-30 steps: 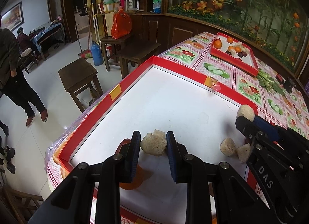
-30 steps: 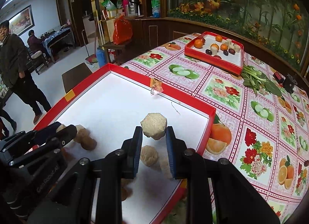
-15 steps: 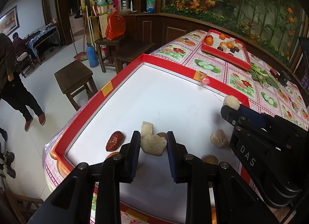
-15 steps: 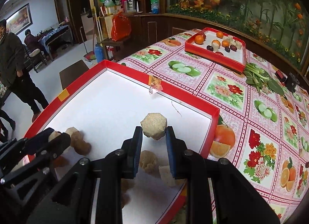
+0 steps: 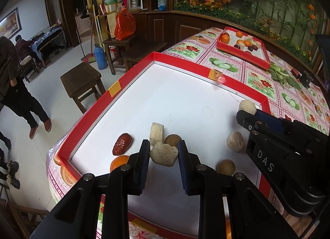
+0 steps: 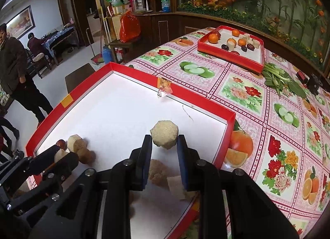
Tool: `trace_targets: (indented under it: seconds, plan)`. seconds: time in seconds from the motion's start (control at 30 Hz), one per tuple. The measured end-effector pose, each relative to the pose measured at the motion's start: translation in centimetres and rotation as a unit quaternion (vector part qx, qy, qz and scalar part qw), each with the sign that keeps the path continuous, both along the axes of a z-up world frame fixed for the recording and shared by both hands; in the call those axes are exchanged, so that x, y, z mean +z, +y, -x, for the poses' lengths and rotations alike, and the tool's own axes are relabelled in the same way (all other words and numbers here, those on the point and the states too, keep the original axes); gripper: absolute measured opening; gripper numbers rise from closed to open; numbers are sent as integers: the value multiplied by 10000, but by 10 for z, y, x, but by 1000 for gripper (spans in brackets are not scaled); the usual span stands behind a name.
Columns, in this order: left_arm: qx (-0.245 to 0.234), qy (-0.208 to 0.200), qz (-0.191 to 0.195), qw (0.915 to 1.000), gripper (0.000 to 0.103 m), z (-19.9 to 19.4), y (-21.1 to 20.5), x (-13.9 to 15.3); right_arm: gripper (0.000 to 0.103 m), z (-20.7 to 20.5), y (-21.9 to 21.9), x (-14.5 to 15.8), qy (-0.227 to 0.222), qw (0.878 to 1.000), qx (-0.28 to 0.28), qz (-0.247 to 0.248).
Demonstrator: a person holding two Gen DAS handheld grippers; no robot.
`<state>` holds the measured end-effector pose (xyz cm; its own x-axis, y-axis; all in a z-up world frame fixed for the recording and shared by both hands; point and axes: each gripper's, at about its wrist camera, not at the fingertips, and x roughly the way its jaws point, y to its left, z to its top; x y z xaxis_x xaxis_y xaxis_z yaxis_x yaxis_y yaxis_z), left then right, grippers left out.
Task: Organize fruits
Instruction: 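Lower both held beige pieces toward the tray floor, then open both tools to drop the beige pieces into the tray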
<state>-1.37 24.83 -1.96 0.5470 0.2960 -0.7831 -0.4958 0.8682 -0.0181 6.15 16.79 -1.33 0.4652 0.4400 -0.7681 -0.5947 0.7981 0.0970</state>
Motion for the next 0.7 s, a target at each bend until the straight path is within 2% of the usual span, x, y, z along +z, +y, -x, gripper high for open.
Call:
trace_targets:
  seconds: [0.37,0.47,0.5,0.53,0.57,0.6,0.63,0.7]
  plan:
    - [66,68,213,9997,28,-2,9,-4,27,0,1,-3,52,9999,7,91]
    - [110,8,220,9997,39,2,9,-2,27,0,3,-4,49,9999,11,155]
    - [146,-4,182,9997,47,3,9,-1,28,0,3,-3,60,9998,16,164]
    - [178,-15,147,9997,56,4,9,1,33,0,3,-3,58,9998,22,166]
    - [195,-48,120,9997,60,5,8,2,38,1,3,-1,31,9999,14,167]
    - [188,-83,98,9997,63,6,7,4,47,2,2,0,5,9999,5,156]
    - [183,-97,77,9998,63,6,7,5,50,3,0,2,-22,9999,4,138]
    - [167,-89,78,9998,63,6,5,7,50,4,-3,5,-65,9999,-16,121]
